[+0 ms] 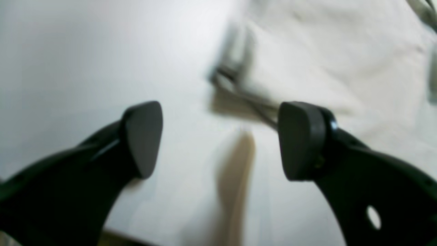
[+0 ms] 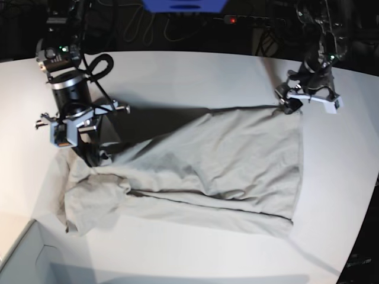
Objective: Layout the t-shirt on the table in an organized manner, then fold the t-shirt properly
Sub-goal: 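Lower both grippers to grasp the t-shirt's edge at its two ends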
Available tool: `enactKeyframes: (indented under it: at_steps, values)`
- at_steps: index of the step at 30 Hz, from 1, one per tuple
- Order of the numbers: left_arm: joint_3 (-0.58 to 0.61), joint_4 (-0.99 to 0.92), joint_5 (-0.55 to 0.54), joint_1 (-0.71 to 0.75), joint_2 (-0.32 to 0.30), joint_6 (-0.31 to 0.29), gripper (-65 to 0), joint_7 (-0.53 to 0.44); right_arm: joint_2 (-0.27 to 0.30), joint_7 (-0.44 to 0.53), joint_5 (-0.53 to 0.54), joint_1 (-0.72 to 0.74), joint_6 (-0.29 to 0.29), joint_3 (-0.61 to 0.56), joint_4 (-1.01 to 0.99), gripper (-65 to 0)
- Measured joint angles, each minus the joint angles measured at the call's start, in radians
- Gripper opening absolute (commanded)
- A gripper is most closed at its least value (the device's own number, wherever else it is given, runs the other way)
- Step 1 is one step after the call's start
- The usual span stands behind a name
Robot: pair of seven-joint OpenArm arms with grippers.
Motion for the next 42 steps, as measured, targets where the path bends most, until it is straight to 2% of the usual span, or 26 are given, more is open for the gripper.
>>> enactKeyframes:
  at_steps: [5, 7, 8, 9, 11, 12, 14, 15, 17, 20, 23, 26, 30, 34, 37, 42]
  values:
    - [0.013, -0.042, 0.008, -0.054, -0.001, 0.011, -15.2, -0.012, 0.001, -0.001, 0.0, -0.005, 0.0, 0.001, -0.001, -65.0]
    - [0.027, -0.061, 0.006, -0.075, -0.003, 0.003, -21.6, -0.011, 0.0, 0.0, 0.0, -0.005, 0.0, 0.002, -0.001, -65.0]
    - [0.027, -0.073, 0.004, -0.087, -0.002, -0.001, -26.2, -0.013, 0.0, 0.0, 0.0, -0.005, 0.0, 0.002, -0.001, -65.0]
    - [0.026, -0.084, 0.001, -0.096, 0.0, 0.001, -33.5, -0.009, 0.0, 0.0, 0.0, -0.005, 0.0, 0.002, -0.001, -65.0]
    - [0.026, -0.09, -0.001, -0.108, 0.0, 0.001, -52.6, -0.006, 0.002, -0.001, 0.0, -0.005, 0.0, 0.006, -0.001, -65.0]
    - [0.026, -0.09, 0.001, -0.114, 0.0, 0.002, -64.6, -0.007, 0.003, 0.0, 0.0, -0.005, 0.0, 0.007, -0.001, -65.0]
    - [0.026, -0.089, 0.0, -0.13, 0.0, 0.005, -65.0, 0.004, 0.003, 0.0, 0.0, -0.006, 0.0, 0.008, -0.001, -65.0]
    - [0.026, -0.077, 0.001, -0.135, 0.0, 0.004, -62.1, 0.005, 0.002, 0.0, 0.0, -0.008, 0.0, 0.007, -0.001, -65.0]
    - [0.025, 0.0, -0.002, -0.124, 0.002, 0.011, -65.0, 0.008, 0.002, 0.0, 0.0, -0.008, 0.0, 0.007, -0.002, -65.0]
    - [0.017, 0.146, -0.011, -0.06, -0.001, 0.003, -64.7, -0.011, 0.003, 0.001, 0.0, -0.005, 0.0, 0.007, -0.006, -65.0]
    - [-0.054, 0.282, -0.006, 0.036, 0.014, 0.005, -64.8, 0.013, 0.005, -0.005, -0.008, 0.014, 0.0, 0.007, -0.014, -65.0]
    - [-0.125, 0.354, -0.002, 0.067, 0.012, 0.016, -64.8, 0.006, 0.019, -0.003, -0.008, 0.037, 0.001, 0.014, -0.018, -65.0]
    - [-0.157, 0.36, 0.005, 0.014, 0.019, 0.015, -64.7, 0.01, 0.043, -0.003, -0.007, 0.107, 0.0, 0.015, -0.067, -65.0]
    - [-0.155, 0.225, 0.007, -0.133, 0.018, 0.007, -63.8, 0.007, 0.07, 0.004, -0.006, 0.177, 0.0, 0.019, -0.153, -65.0]
    - [-0.155, 0.047, 0.005, -0.275, 0.015, 0.007, -55.6, 0.035, 0.069, 0.005, -0.006, 0.217, 0.001, 0.018, -0.213, -65.0]
    - [-0.159, -0.275, 0.018, -0.511, -0.023, 0.023, -34.3, 0.148, 0.081, -0.004, -0.012, 0.265, 0.003, 0.018, -0.288, -65.0]
